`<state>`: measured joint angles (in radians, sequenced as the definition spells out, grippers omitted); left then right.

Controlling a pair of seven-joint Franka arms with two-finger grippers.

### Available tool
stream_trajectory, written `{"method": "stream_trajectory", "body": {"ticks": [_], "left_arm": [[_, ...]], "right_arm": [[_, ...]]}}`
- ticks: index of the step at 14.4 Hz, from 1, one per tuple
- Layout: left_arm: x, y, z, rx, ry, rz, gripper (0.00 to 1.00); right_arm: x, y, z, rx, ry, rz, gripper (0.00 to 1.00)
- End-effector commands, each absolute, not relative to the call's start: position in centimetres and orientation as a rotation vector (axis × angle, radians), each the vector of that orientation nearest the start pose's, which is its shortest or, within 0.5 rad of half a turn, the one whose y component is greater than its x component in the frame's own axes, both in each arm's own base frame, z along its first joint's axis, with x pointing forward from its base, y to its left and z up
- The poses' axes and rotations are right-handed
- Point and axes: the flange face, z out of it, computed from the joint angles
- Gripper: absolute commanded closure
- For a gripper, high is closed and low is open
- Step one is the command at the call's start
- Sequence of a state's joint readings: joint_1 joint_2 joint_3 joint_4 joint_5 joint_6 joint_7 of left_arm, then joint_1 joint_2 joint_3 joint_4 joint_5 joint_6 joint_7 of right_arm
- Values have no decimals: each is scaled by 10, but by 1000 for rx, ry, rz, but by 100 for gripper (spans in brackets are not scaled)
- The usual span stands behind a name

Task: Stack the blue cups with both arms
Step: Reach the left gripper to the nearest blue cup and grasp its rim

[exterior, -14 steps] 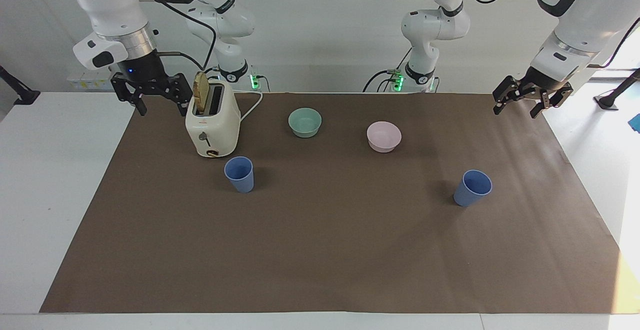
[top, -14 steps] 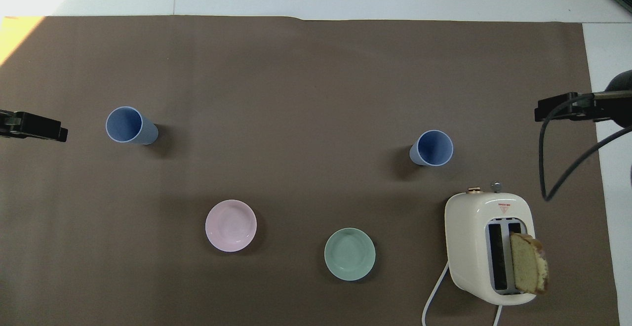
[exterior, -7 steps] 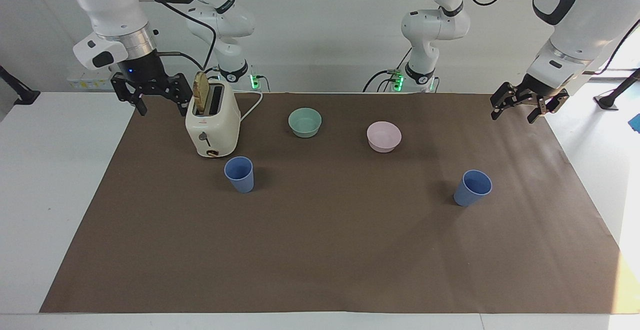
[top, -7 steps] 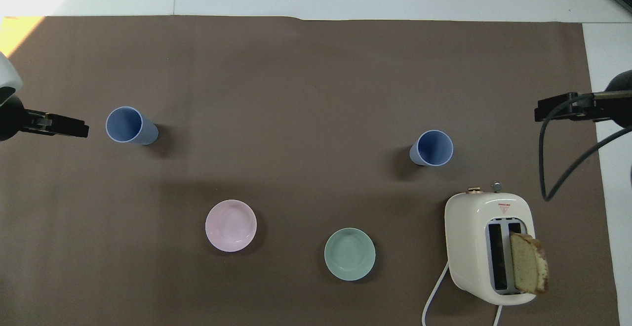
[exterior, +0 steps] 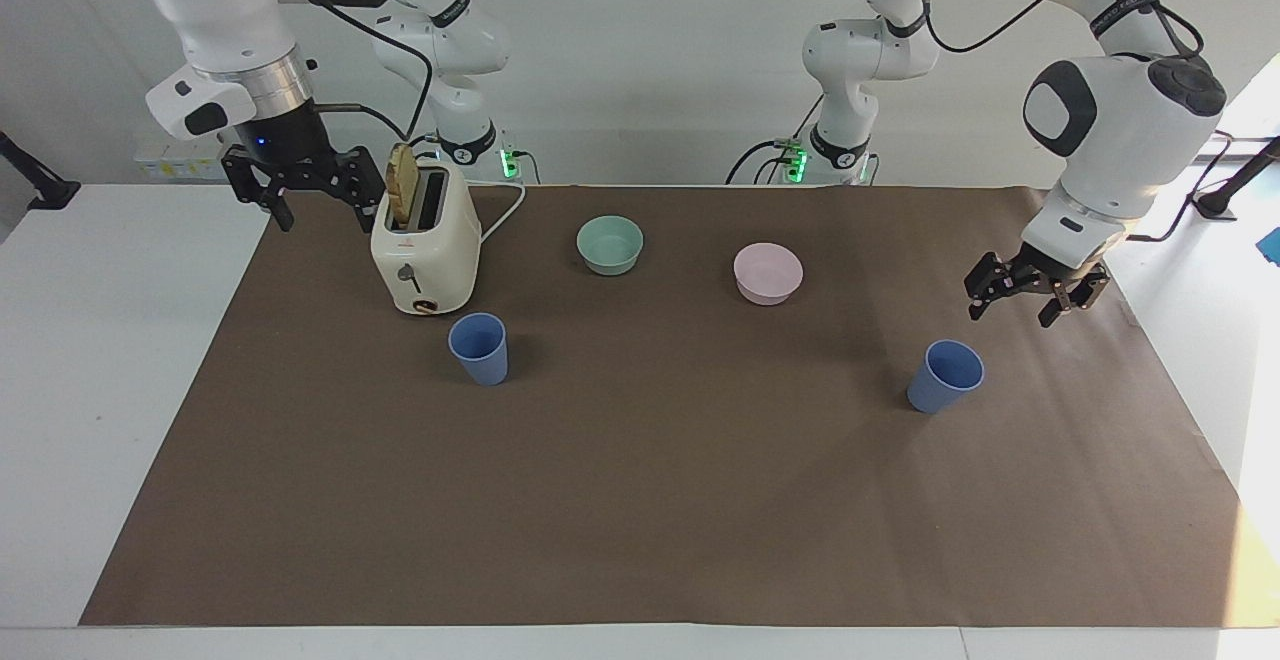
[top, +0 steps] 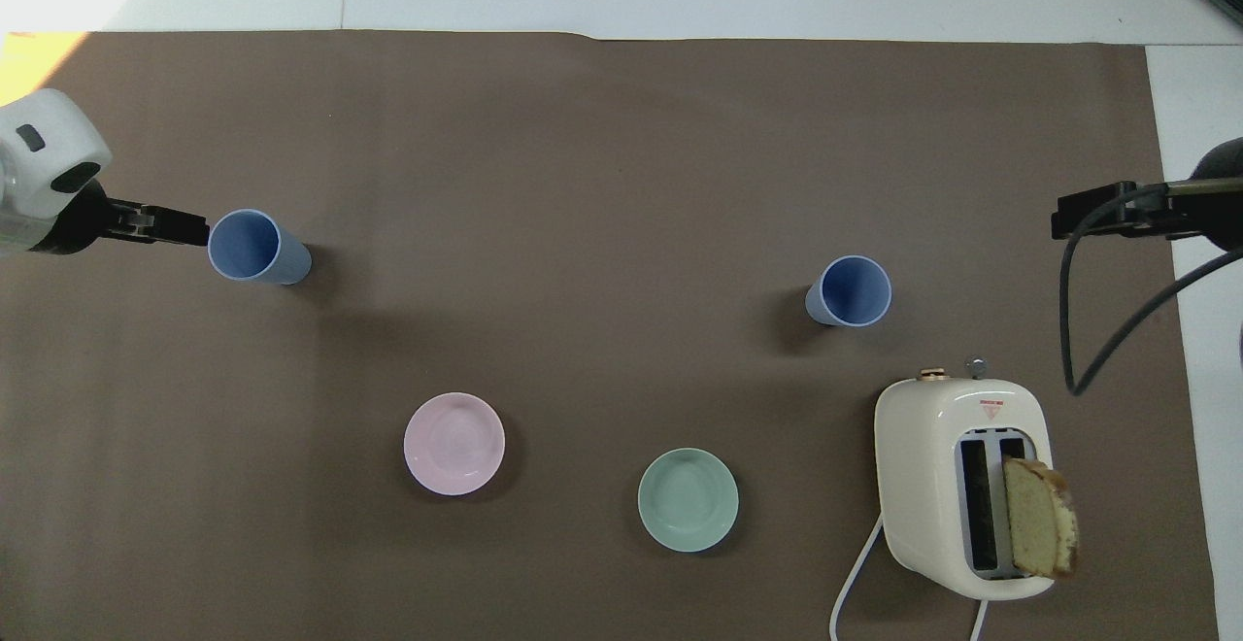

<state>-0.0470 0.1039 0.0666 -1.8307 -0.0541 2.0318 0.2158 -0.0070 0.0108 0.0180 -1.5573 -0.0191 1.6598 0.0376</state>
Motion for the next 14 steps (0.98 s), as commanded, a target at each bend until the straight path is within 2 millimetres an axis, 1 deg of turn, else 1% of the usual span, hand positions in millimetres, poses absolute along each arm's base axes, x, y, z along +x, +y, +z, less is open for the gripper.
{"method": "stream_trajectory", "body": {"ticks": [1,2,3,5,7,9,11,12,13,14], "left_arm": [[610,10,455,-3164,270,-161,0],[615,11,441,-3162,266,-153,0],[617,9,431,-3162,270,-150,0],[618,8,418,-3175,267,-137,0],[621,9,403,-3180,250,-163,0],[617,10,393,-3201,232,-159,0],[617,10,376,-3201,228,-148,14],[616,10,368,-3201,223,-138,26],[614,11,366,-3202,220,-131,50],[614,12,366,-3202,218,-131,68]], "right_arm": [[562,2,633,-3164,64,-140,0],[562,2,633,-3164,64,-140,0],[562,2,633,-3164,68,-140,0],[562,2,633,-3164,64,-140,0],[562,2,633,-3164,64,-140,0],[562,2,633,-3164,64,-140,0],[563,2,632,-3165,61,-137,0],[563,2,632,-3165,61,-137,0],[562,2,633,-3163,61,-140,0],[562,2,633,-3164,63,-140,0]]}}
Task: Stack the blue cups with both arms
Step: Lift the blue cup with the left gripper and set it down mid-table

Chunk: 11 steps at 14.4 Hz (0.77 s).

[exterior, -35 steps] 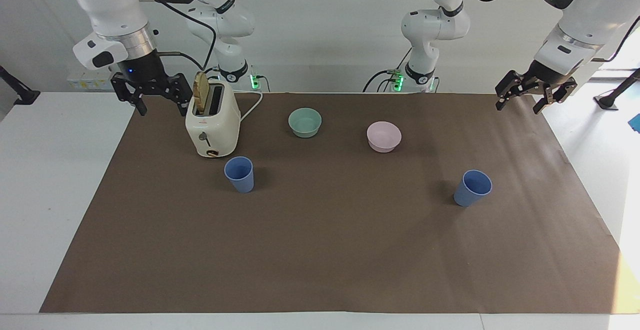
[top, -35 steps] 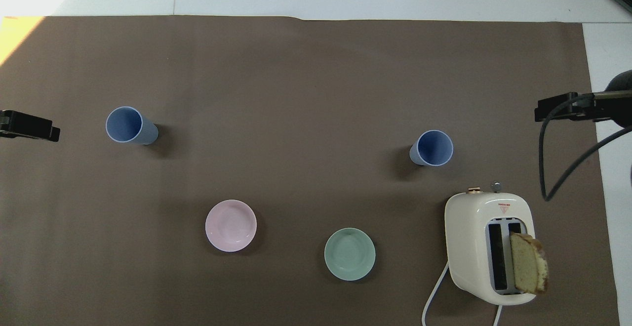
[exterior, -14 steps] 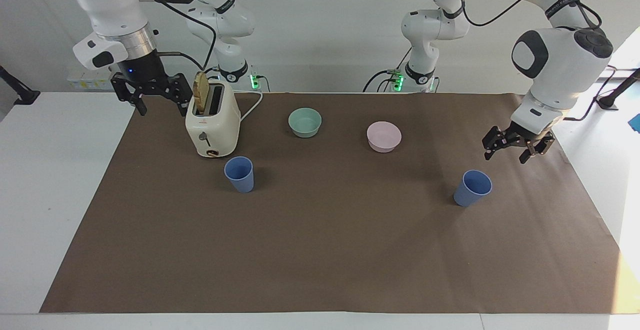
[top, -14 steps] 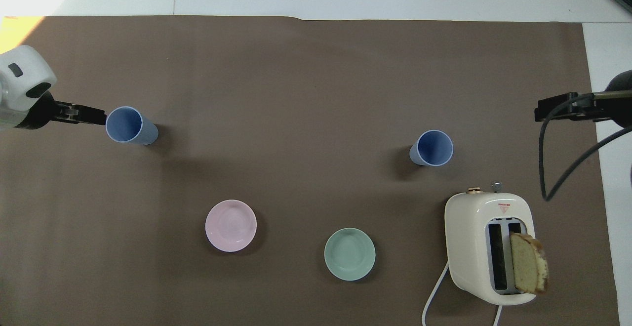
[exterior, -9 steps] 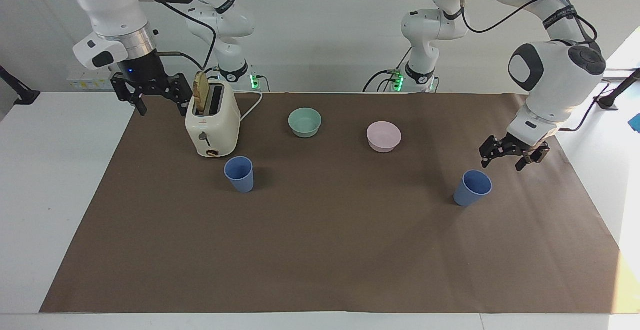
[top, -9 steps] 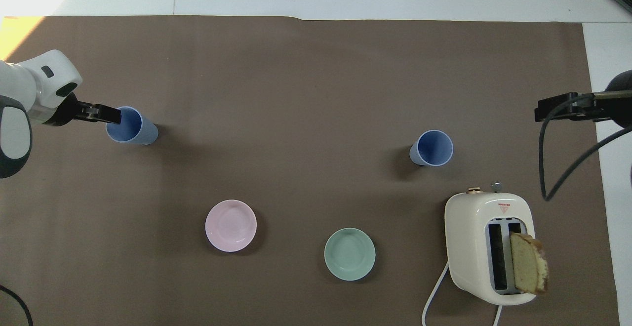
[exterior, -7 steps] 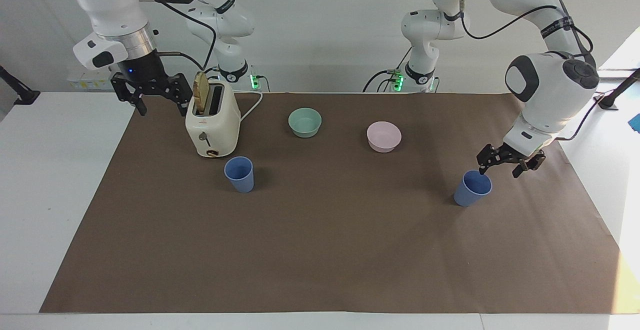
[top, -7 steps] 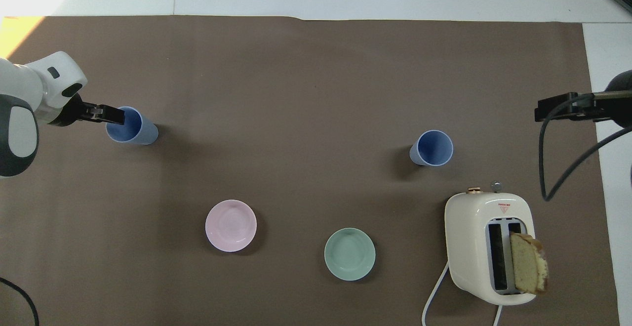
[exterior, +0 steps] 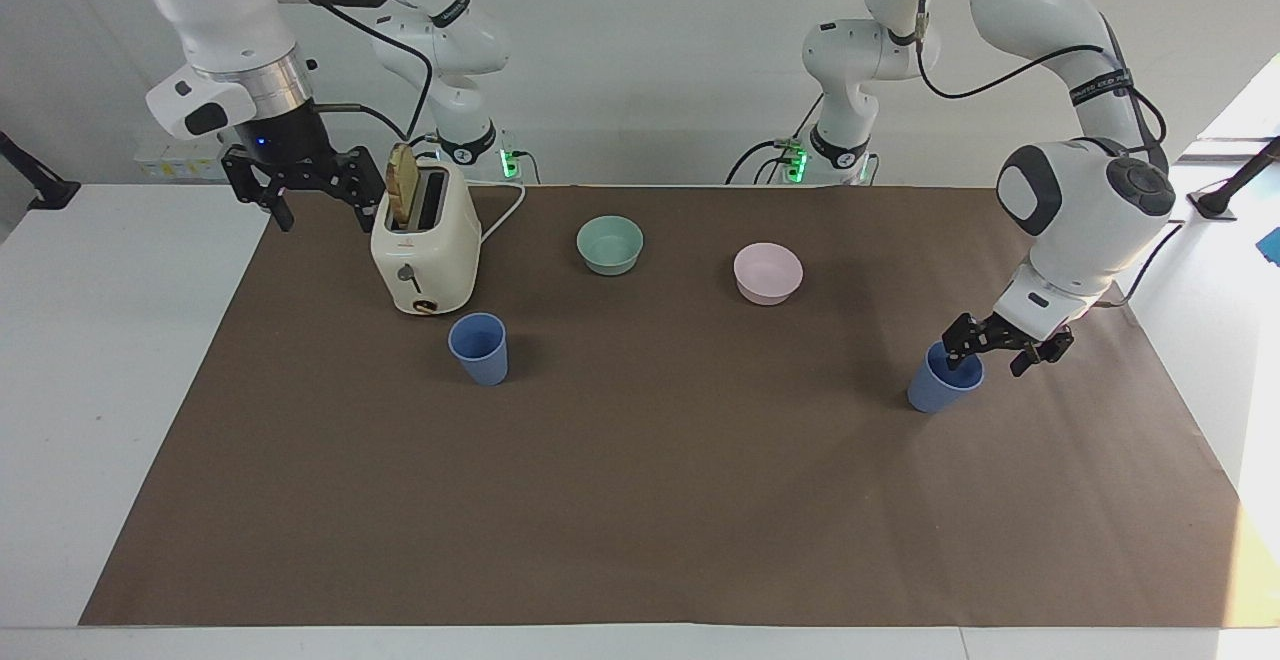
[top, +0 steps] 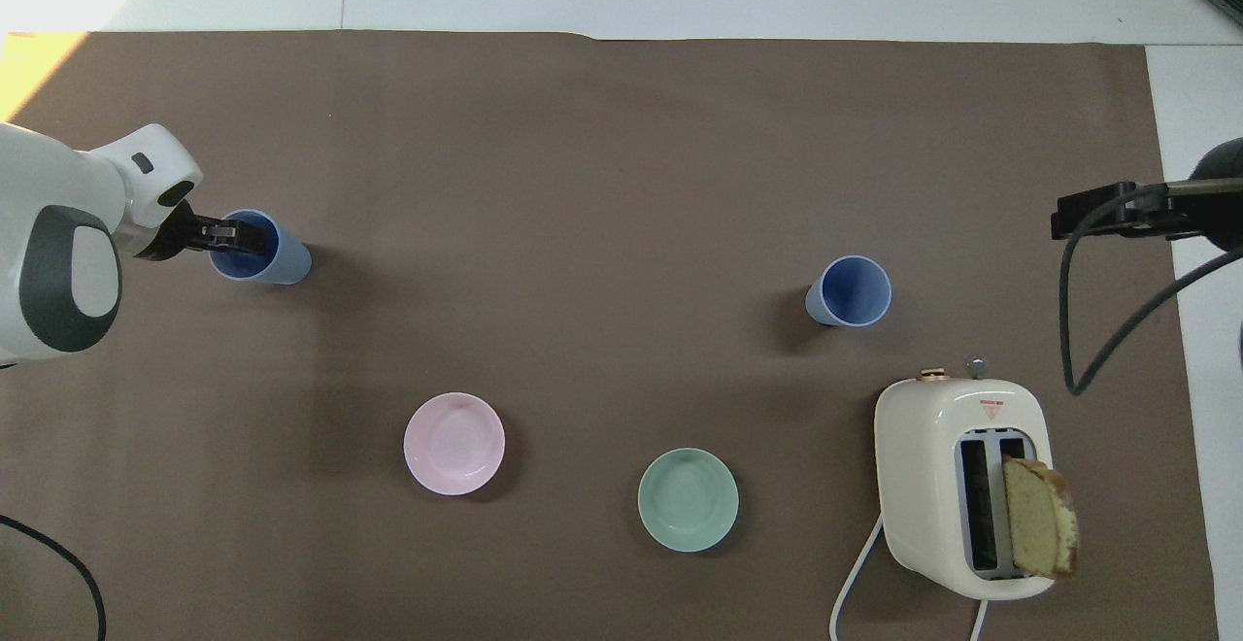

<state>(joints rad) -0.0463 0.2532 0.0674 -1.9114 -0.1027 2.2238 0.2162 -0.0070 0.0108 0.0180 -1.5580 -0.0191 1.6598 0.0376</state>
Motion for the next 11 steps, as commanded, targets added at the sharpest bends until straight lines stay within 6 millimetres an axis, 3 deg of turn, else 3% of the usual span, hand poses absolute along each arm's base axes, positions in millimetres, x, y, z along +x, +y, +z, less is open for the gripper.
{"method": "stream_trajectory", "body": {"ticks": [1,2,5,7,11], "left_arm": [[615,13,368,-3202,213,-136,86],[616,11,369,-3203,209,-135,100],[618,6,375,-3205,181,-146,100],[622,-9,388,-3203,209,-180,100],[622,-95,394,-3220,89,-205,100]], "right_arm": [[562,2,633,-3163,64,-140,0],[562,2,633,-3164,64,-140,0],[562,2,633,-3165,61,-140,0],[562,2,633,-3163,61,-140,0],[562,2,633,-3163,61,-140,0]]}}
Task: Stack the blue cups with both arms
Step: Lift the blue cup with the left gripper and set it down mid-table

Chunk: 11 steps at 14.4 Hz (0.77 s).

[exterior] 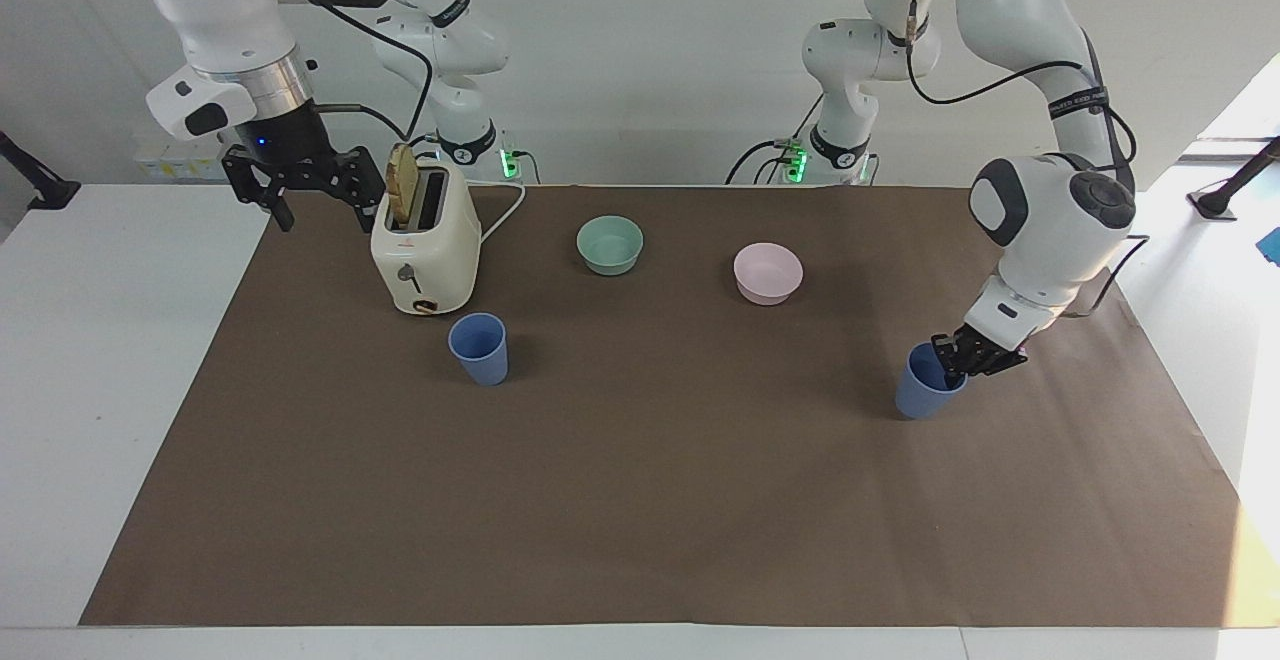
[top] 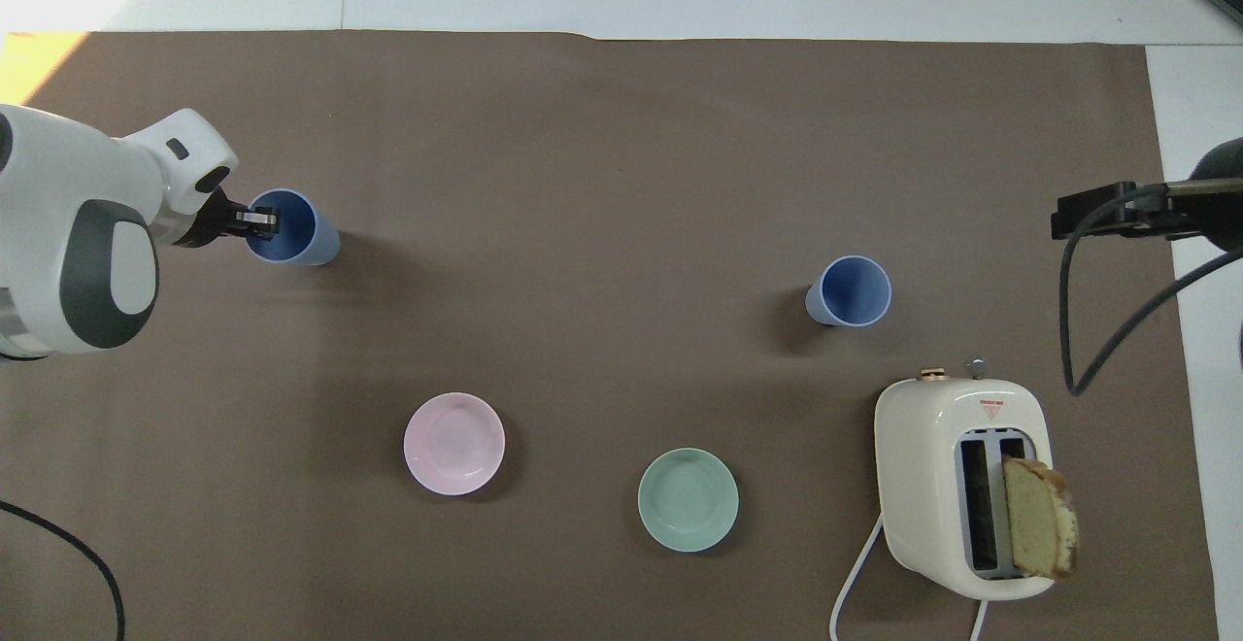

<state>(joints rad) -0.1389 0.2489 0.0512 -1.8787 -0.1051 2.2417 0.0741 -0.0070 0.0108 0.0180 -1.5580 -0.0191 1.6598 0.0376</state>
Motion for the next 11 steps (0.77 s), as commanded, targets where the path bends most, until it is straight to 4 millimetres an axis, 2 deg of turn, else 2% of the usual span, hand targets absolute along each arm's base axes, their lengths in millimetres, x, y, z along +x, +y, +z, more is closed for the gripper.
{"method": "stream_trajectory", "body": {"ticks": [1,3,6,11], "left_arm": [[615,-125,393,-3227,76,-196,100],[603,-173,394,-3241,21,-191,100],[572,-265,384,-3267,0,-218,100],[534,-335,379,-3292,-19,-222,100]], "right_arm": [[562,2,633,-3163,61,-140,0],[562,2,633,-3163,61,-140,0],[562,2,633,-3163,64,-140,0],[562,2,633,-3163,64,-140,0]]}}
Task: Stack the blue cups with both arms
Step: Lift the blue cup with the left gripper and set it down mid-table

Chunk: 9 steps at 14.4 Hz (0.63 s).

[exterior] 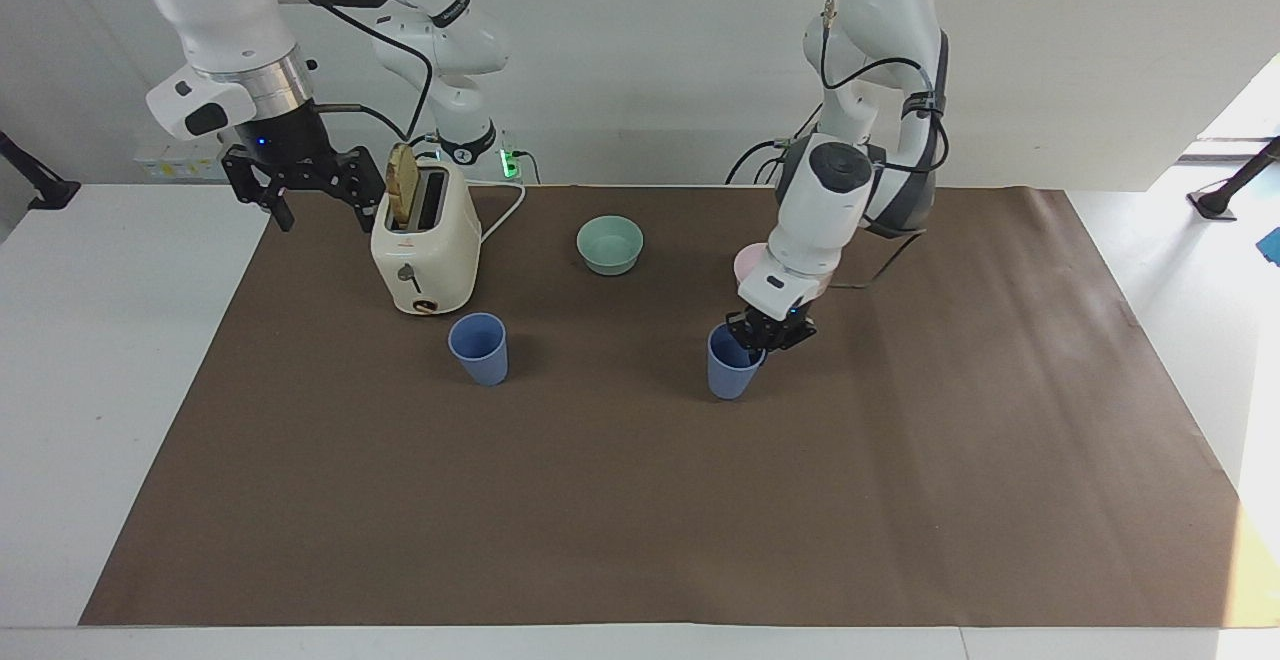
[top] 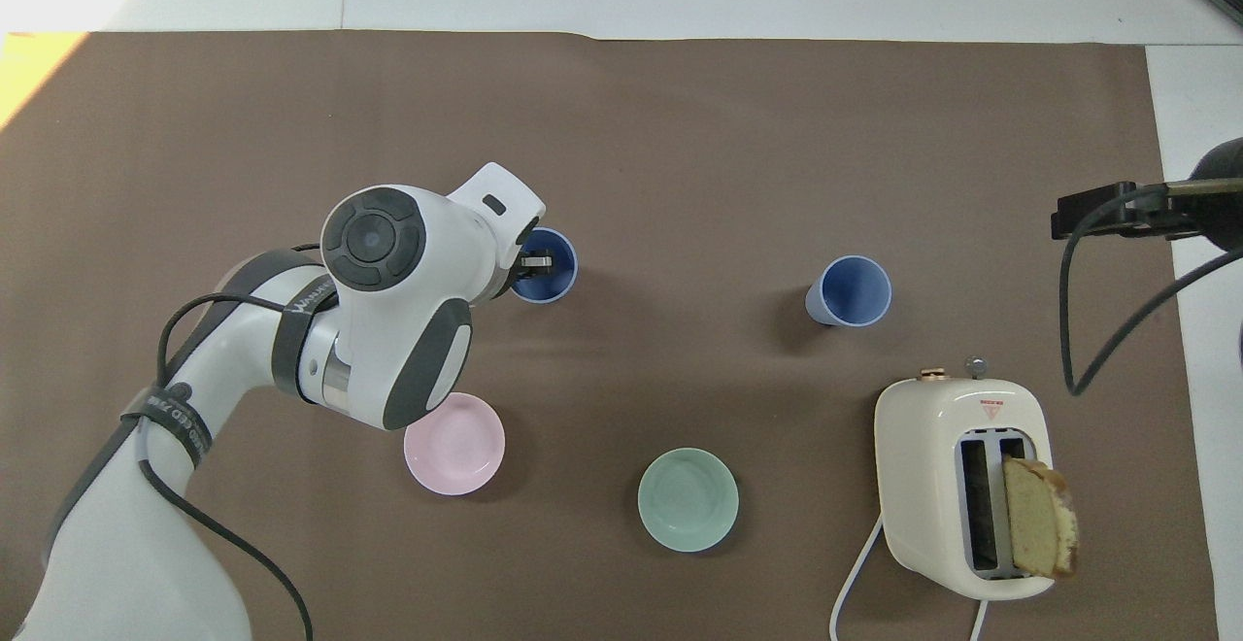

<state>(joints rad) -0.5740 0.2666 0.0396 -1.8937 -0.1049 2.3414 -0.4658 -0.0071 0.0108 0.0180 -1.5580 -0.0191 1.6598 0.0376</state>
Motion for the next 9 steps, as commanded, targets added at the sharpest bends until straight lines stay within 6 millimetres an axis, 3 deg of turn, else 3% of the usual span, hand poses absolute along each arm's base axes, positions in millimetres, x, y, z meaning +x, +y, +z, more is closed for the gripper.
{"method": "stream_trajectory", "body": {"ticks": [1,2,3,4,5,6,9], "left_arm": [[529,-342,377,-3291,1,-211,100],[526,-344,376,-3289,20,-199,100],[525,-344,375,-3289,24,-182,82],[523,-346,377,-3290,21,-170,50],[524,-346,378,-3286,35,-159,9],[526,-346,379,-3287,40,-167,0],[533,-333,397,-3287,32,-187,0]], "right_arm": [[562,1,633,-3165,64,-140,0],[562,2,633,-3163,64,-142,0],[562,2,633,-3163,66,-142,0],[562,2,633,-3163,68,-142,0],[562,1,633,-3163,71,-144,0],[563,-1,634,-3162,73,-149,0],[563,-2,620,-3164,72,-125,0]]}}
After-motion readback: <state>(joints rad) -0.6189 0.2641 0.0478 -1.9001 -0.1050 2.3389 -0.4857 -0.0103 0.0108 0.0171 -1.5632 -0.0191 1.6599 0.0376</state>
